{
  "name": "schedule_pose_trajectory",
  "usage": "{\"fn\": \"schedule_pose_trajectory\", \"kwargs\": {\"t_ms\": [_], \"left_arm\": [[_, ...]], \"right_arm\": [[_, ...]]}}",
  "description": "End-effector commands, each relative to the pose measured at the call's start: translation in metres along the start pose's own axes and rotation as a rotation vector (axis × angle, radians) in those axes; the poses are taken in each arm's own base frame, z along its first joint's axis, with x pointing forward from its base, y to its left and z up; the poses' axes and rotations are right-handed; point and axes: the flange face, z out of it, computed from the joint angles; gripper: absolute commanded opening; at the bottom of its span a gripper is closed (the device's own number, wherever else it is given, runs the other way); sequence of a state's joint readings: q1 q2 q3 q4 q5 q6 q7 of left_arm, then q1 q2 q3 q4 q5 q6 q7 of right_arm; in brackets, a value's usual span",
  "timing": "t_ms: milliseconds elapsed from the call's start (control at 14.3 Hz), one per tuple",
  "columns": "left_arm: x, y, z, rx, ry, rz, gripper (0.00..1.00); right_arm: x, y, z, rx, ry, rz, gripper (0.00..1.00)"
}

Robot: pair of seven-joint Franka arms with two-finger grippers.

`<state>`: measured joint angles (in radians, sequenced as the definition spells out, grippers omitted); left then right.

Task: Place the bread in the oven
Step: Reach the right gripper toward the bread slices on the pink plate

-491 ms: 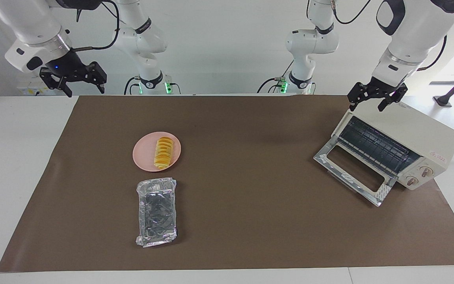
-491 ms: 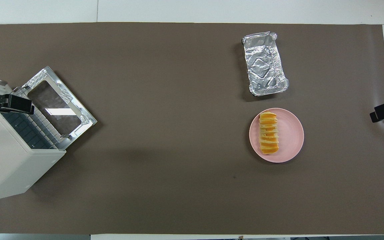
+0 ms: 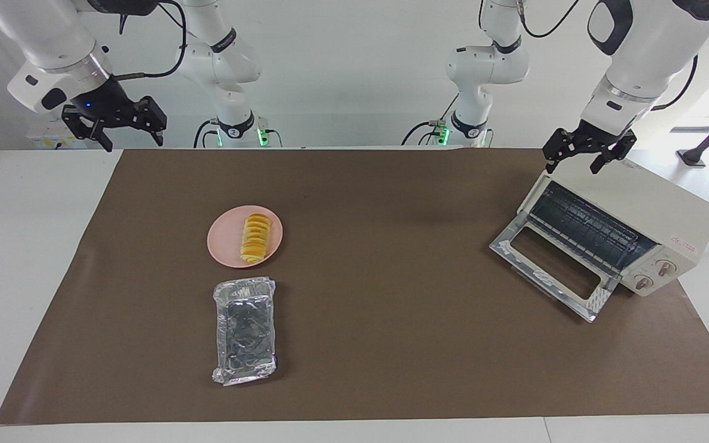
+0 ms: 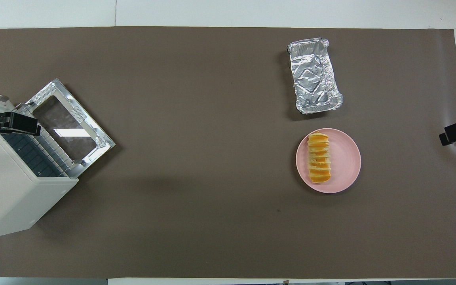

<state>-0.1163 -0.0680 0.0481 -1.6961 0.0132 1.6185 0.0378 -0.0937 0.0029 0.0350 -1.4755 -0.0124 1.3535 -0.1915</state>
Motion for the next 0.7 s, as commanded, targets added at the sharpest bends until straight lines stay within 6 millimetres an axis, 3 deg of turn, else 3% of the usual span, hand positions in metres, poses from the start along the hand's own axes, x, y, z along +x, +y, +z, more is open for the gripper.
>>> {"fn": "schedule_pose_trajectory", "kwargs": {"t_ms": [0,210,350,631], "left_arm": [[-0.007,0.0,-0.004,-0.01,0.002,0.004,1.0],[-0.007,0.0,-0.004,-0.01,0.002,0.004,1.0],[-0.007,-0.001,-0.004,-0.01,0.002,0.003,1.0],[-0.007,0.0,-0.004,-0.01,0.001,0.006,1.0]], "right_arm": [[0.0,-0.001,0.001,-0.009,0.007,0.013,1.0],[-0.002,-0.01,0.011,-0.008,0.016,0.004,1.0],[0.001,-0.039,0.031,-0.023,0.072,0.008,1.0],[0.009,-0.095,0.097,-0.026,0.086,0.09,1.0]]}}
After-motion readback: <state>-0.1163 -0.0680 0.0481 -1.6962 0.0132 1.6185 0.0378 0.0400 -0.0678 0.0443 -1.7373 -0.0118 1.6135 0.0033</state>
